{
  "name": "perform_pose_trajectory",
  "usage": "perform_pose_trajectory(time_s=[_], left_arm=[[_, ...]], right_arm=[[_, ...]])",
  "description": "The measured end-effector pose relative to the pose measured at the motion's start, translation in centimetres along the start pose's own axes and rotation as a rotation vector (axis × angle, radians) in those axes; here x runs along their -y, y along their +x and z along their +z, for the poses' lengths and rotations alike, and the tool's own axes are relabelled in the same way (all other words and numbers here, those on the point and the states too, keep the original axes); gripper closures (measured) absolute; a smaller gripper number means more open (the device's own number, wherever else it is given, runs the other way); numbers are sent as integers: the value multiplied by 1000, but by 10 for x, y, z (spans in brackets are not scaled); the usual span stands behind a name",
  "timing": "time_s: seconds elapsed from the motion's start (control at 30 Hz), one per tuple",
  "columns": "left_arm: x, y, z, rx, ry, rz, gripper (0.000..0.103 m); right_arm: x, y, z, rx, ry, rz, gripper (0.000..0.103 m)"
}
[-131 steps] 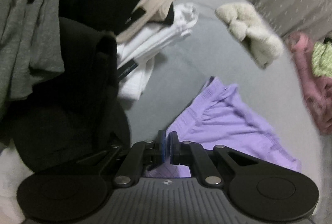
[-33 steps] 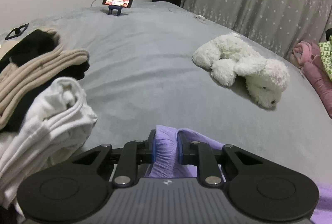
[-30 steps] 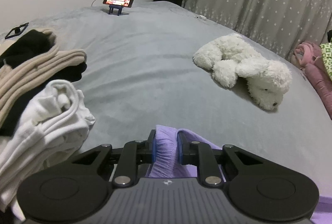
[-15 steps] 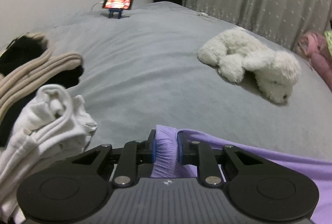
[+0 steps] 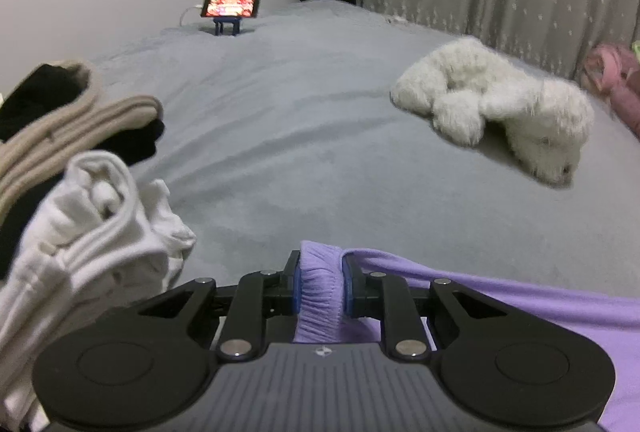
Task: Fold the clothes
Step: 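Hold the waistband with the left gripper while the right gripper pulls the garment taut, then open both grippers and release the lavender pants onto the bed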
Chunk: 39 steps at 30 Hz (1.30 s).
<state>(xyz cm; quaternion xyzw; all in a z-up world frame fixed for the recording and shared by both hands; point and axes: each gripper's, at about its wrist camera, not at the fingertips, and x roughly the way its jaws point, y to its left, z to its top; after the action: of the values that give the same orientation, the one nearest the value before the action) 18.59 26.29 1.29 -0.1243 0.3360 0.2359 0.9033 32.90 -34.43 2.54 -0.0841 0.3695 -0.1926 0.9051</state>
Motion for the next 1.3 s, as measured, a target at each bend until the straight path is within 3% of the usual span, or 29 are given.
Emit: perform_pose_trajectory(time_s=[0.03, 0.13, 0.33, 0.4, 0.47, 0.53, 0.57, 0.6, 0.8, 1.0, 1.13, 1.3], left_arm=[[-1, 1, 0, -2, 0, 0, 83], [-5, 1, 2, -14, -27, -13, 79], [-9, -2, 4, -20, -57, -4, 76], [-7, -3, 4, -20, -51, -1, 76], [-7, -3, 3, -23, -51, 2, 76], [-7, -1, 2, -23, -47, 4, 75], [-6, 0, 1, -22, -37, 6, 75], [-4, 0, 1, -20, -27, 9, 75], [-6, -3, 1, -30, -29, 3, 75], [-8, -3, 1, -40, -38, -6, 75], [-8, 0, 0, -41, -29, -10, 70], [-6, -1, -2, -54, 40, -22, 61]], right_arm=[[6, 0, -2, 2, 16, -6, 90], [42, -10, -12, 19, 160, 33, 54], [106, -19, -54, -85, 447, 289, 57], [115, -16, -67, -112, 552, 383, 63], [114, -13, -70, -115, 580, 412, 66], [102, -9, -65, -109, 533, 392, 75], [95, -8, -63, -107, 507, 376, 91], [90, -9, -61, -104, 486, 362, 97], [96, -37, -49, -16, 388, 220, 97], [80, -24, -54, -59, 291, 96, 98], [75, -28, -52, -21, 288, 76, 98], [63, -16, -60, -62, 219, 45, 97]])
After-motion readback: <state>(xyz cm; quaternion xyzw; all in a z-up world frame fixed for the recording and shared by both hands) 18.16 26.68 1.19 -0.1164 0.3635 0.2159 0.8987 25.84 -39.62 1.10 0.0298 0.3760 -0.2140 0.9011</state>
